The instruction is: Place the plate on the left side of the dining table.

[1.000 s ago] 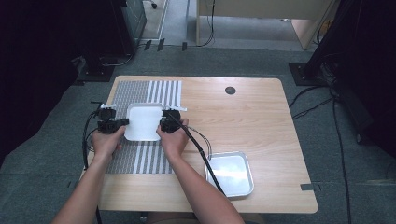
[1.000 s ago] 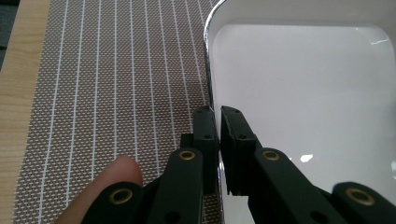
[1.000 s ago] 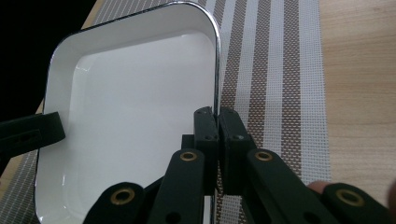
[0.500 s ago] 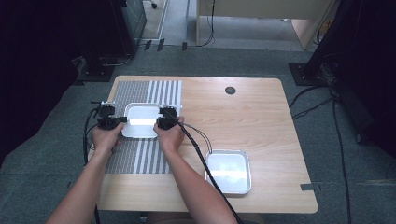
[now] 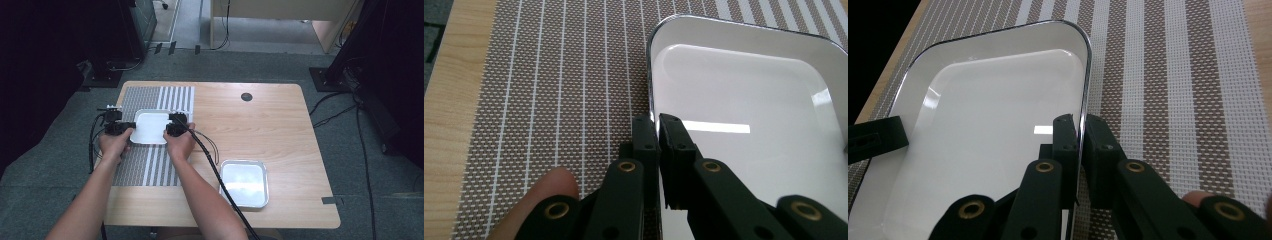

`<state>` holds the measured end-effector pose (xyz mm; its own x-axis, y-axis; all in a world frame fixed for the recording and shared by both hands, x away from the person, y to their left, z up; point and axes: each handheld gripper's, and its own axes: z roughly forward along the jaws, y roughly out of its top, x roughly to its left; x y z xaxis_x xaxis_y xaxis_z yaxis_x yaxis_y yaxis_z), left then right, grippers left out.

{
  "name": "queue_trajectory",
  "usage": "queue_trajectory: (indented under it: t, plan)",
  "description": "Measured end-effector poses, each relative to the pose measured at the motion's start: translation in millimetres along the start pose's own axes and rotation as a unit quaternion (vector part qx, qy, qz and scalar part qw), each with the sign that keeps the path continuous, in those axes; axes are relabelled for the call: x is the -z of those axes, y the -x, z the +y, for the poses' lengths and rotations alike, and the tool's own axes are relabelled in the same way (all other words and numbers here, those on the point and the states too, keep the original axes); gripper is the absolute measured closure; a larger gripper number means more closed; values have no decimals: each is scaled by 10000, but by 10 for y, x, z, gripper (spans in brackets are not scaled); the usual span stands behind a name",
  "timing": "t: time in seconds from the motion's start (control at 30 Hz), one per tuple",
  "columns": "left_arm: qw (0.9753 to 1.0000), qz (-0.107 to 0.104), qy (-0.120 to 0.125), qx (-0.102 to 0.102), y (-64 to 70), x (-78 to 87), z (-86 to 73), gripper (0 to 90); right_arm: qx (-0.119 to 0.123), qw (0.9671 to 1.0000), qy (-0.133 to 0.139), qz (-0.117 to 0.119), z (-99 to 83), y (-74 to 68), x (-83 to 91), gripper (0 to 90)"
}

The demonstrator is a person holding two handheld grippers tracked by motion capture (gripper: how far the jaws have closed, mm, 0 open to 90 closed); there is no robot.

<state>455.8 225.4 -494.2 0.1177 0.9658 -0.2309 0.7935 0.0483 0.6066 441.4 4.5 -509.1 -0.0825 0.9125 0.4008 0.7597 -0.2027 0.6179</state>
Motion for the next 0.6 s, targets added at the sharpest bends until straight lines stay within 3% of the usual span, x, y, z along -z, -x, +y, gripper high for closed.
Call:
queue_trajectory:
  t: [0.07, 0.17, 0.23, 0.4, 0.5, 0.6]
  plan:
    - [10000, -69, -1, -58, 5, -11, -13, 855, 92, 10000, -22, -10, 1, 18, -2, 819]
    - [9997, -103, 28, -219, 24, -7, -35, 760, 327, 9993, 153, 79, 9, 22, 32, 712]
    - [9998, -91, 21, -195, 35, 15, -35, 678, 426, 9988, 222, 119, 25, 29, 62, 677]
    - [9993, 141, 255, -235, 92, 126, -60, 525, 711, 9970, 258, 168, 64, 63, 150, 596]
    - [9989, 204, 337, -252, 121, 191, -88, 479, 898, 9951, 352, 221, 81, 76, 231, 532]
    - [9991, 106, 335, -233, 141, 249, -130, 458, 1059, 9936, 380, 53, 92, 89, 322, 438]
